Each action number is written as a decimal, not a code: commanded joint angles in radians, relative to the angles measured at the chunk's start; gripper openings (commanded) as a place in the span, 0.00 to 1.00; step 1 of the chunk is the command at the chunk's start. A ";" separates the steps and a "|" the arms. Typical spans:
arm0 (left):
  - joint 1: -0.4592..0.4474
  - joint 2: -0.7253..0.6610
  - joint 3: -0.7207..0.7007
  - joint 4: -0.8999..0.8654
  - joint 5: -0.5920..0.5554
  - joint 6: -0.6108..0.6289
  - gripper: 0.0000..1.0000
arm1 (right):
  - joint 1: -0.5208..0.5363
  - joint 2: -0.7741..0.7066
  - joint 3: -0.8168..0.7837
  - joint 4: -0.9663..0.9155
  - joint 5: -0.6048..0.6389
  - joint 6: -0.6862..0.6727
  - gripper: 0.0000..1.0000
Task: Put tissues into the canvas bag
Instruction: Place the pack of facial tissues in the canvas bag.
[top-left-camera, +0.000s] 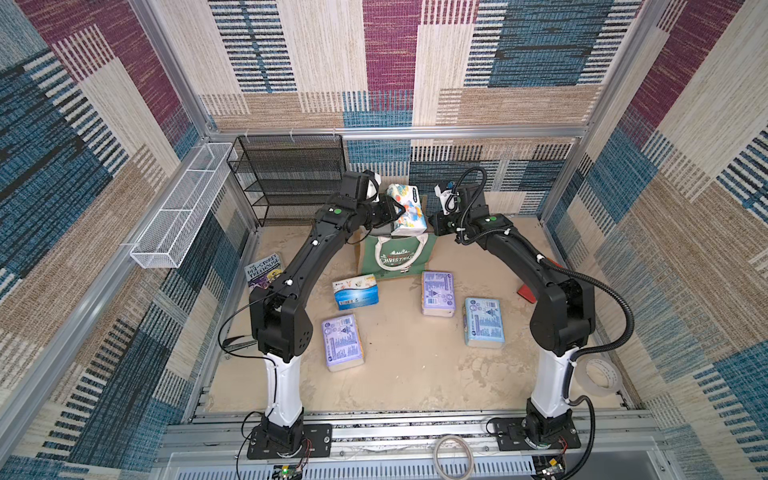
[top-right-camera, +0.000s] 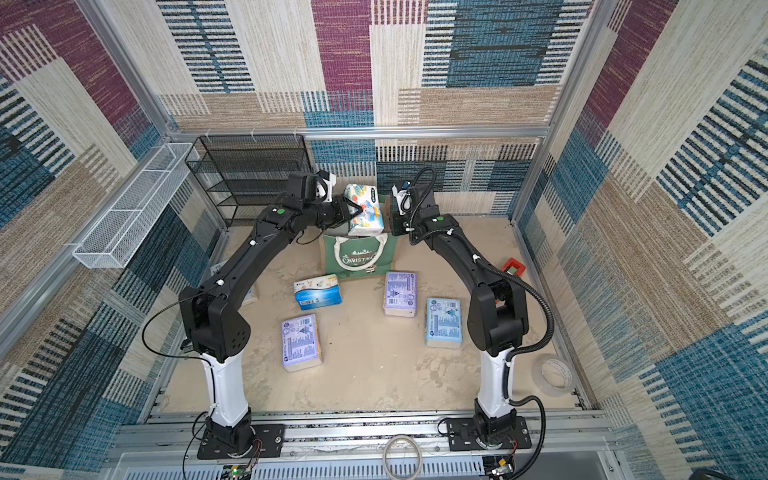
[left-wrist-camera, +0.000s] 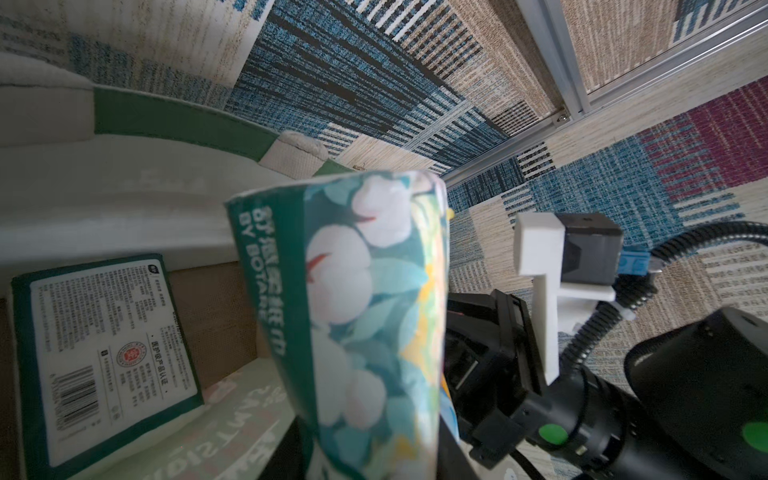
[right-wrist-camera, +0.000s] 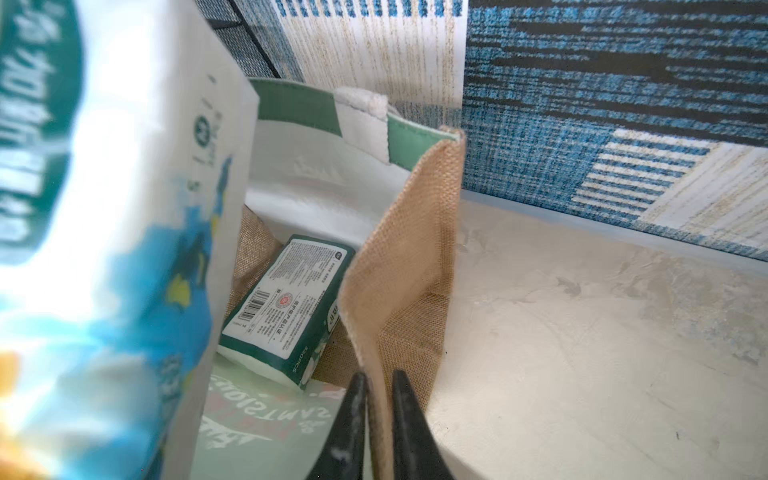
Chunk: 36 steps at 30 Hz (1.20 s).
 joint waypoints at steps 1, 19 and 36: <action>0.000 0.063 0.081 -0.075 0.004 0.044 0.39 | -0.002 -0.009 -0.003 0.057 -0.058 0.021 0.16; 0.025 0.002 0.090 -0.009 0.031 -0.011 0.38 | -0.008 -0.028 -0.051 0.086 -0.075 0.019 0.25; 0.033 0.173 0.239 -0.104 0.014 -0.006 0.38 | -0.009 0.086 0.086 0.041 -0.104 -0.099 0.39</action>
